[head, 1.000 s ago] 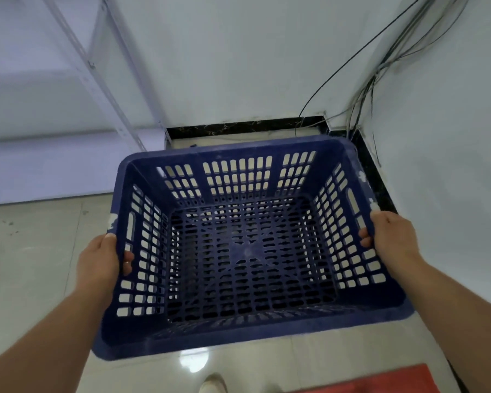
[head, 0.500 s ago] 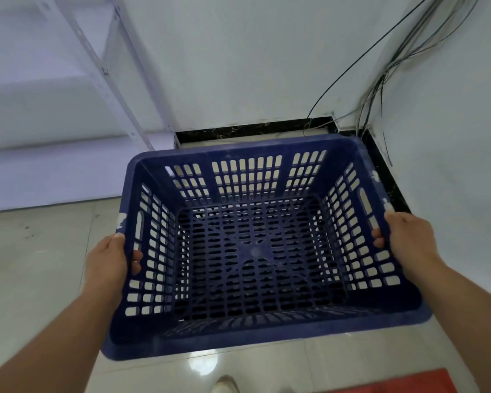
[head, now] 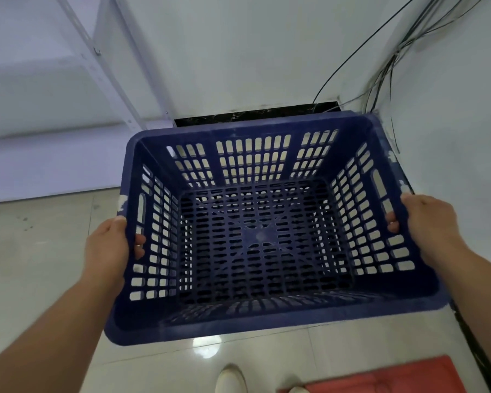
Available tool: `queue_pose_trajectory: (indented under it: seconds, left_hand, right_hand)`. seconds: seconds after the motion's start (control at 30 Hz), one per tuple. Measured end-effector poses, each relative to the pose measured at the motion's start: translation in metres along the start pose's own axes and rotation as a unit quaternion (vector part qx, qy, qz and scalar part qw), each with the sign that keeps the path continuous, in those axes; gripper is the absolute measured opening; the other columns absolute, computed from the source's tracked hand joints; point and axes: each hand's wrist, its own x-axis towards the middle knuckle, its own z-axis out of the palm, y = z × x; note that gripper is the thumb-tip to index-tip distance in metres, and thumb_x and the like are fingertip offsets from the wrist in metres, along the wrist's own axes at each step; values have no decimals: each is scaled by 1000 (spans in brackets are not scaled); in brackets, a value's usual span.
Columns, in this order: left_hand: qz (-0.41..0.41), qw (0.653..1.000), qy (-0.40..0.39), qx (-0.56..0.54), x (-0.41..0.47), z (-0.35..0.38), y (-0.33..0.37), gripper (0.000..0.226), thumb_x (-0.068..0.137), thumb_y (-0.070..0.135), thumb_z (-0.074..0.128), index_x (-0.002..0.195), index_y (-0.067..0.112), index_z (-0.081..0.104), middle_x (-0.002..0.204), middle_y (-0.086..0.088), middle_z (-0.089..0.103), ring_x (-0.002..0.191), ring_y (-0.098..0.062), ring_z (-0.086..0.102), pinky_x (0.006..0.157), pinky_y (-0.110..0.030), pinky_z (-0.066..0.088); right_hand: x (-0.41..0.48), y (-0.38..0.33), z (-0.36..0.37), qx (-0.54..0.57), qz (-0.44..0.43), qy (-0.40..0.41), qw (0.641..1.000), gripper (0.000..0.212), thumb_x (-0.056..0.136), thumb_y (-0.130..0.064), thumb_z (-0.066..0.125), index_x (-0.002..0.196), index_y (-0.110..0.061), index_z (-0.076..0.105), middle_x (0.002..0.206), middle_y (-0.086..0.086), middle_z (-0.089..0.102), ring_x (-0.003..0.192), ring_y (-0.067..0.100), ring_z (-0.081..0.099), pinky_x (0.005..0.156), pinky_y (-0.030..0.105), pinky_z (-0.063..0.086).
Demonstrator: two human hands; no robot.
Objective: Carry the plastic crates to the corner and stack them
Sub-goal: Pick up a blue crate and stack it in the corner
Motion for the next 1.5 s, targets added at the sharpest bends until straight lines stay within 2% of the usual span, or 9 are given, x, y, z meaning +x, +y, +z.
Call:
queue_pose_trajectory:
  seconds: [0.23,0.47,0.63,0.87,1.0,1.07,1.17,1.27,1.5]
  left_hand:
    - [-5,1000,-3,-9,0,0,-6,27,94,32,38,88,16,60,77,-9,63,62,-23,52,60,-36,44]
    - [9,1000,12,8,-5,4,-7,34,96,34,36,99,11,60,77,-8,62,63,-23,52,66,-41,47]
    - [18,1000,14,20,-2,3,-13,29,93,35,37,90,17,59,78,-9,63,65,-24,54,68,-45,49]
    - [9,1000,-14,16,-6,-3,-9,31,95,33,36,99,12,59,79,-11,63,64,-24,55,65,-40,48]
    - [18,997,-23,74,-5,-4,-7,42,94,32,31,111,3,57,86,-15,66,64,-26,58,65,-37,48]
    - [49,989,-20,137,-4,-3,-9,49,96,35,25,110,1,58,87,-16,67,66,-27,58,65,-37,45]
    - [73,983,-17,169,-8,-3,-12,46,100,36,21,109,2,51,87,-15,63,71,-29,57,74,-41,44]
    - [72,985,-20,157,-11,-4,-15,39,99,33,24,116,7,49,93,-16,63,80,-32,58,83,-47,47]
    - [57,993,-33,101,-9,1,-17,32,98,29,26,114,11,47,99,-14,58,64,-21,54,75,-43,48]
  right_hand:
    - [2,10,0,1,5,10,1000,27,94,-27,45,79,-12,62,79,15,67,66,30,57,69,44,51]
    - [6,11,-5,-26,2,-4,1000,33,95,-26,42,93,-1,64,83,19,67,66,31,57,59,35,47]
    - [12,18,-1,-57,-20,-13,998,36,95,-25,38,94,1,63,81,18,67,63,28,57,54,32,44]
    - [10,22,-4,-68,-30,-20,997,40,96,-37,36,84,-9,62,76,14,68,68,34,62,70,45,52]
    - [8,20,-6,-88,-27,-29,995,39,99,-36,29,101,-10,59,78,8,67,67,25,63,76,43,53]
    - [11,18,-5,-98,-34,-34,994,41,99,-37,27,103,-10,57,79,6,66,67,20,63,78,38,52]
    - [16,19,-6,-97,-27,-45,994,43,98,-37,28,104,-10,60,82,9,67,68,21,63,81,41,54]
    - [19,20,-6,-71,-22,-59,995,38,98,-34,30,107,-9,59,82,11,66,66,23,61,75,41,53]
    - [27,16,-4,-45,-21,-48,998,37,100,-33,36,109,-6,59,80,12,63,61,21,57,56,33,48]
